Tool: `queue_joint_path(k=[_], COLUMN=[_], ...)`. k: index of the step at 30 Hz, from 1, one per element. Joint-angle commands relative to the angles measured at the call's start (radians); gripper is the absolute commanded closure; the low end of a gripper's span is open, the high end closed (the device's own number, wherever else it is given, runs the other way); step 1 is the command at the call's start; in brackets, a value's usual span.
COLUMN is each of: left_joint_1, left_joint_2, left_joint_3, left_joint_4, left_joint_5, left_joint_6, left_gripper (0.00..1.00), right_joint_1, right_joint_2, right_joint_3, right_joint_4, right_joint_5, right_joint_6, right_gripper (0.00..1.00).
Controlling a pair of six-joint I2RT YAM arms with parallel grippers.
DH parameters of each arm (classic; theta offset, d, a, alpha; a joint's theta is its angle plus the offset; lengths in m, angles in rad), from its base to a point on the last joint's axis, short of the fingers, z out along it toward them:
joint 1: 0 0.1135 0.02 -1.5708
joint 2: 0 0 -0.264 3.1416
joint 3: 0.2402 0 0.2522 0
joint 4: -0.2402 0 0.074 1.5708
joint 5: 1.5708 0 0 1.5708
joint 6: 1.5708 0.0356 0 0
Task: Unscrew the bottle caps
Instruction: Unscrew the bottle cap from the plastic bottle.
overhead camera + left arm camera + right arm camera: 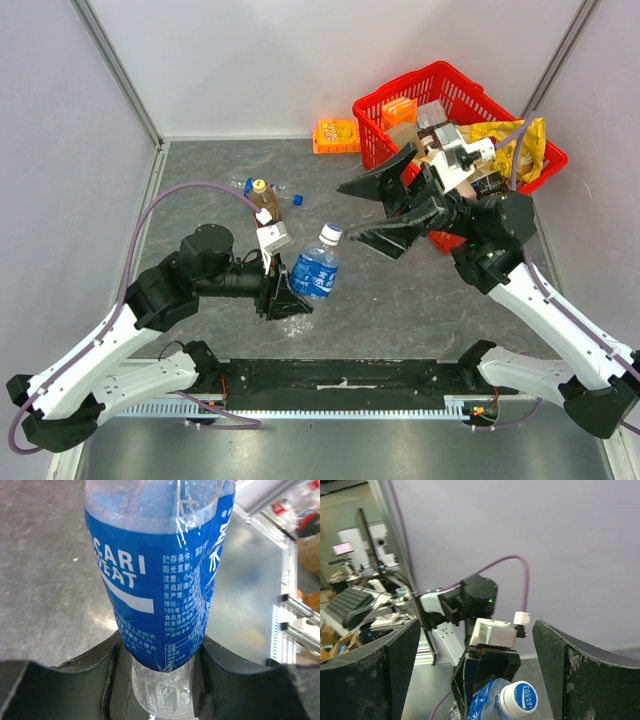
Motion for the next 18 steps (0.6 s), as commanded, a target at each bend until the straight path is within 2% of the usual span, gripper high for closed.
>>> queue_joint_path(k=[1,5,9,18], left_joint_1=[-0.002,-0.002,-0.001,-0.002], left_joint_2=[-0.012,-0.008,-0.001,0.051], left_joint_3=[0.036,0.036,0.047,0.049], left_joint_4=[-0.094,-0.12,-0.143,-0.18], left_joint_5=[-0.213,-0.347,-0.534,-0.634], left_joint_6=[0.088,0.101,0.101,0.115], left_gripper=[0.98,0.98,0.98,0.98], right_joint_1=[-0.002,-0.002,-0.003,-0.002], right_joint_2=[0.01,0.051,0.131,0.261], right_joint_3=[0.1,0.134,0.207,0.24], right_joint_4=[-0.411,-0.54,-0.692,-0.814], right_joint_5=[0.153,0.255,0.291,0.323], right_joint_6=[-0.197,-0.194,-0.174,-0.114], right_gripper=[0.02,0.02,0.02,0.02])
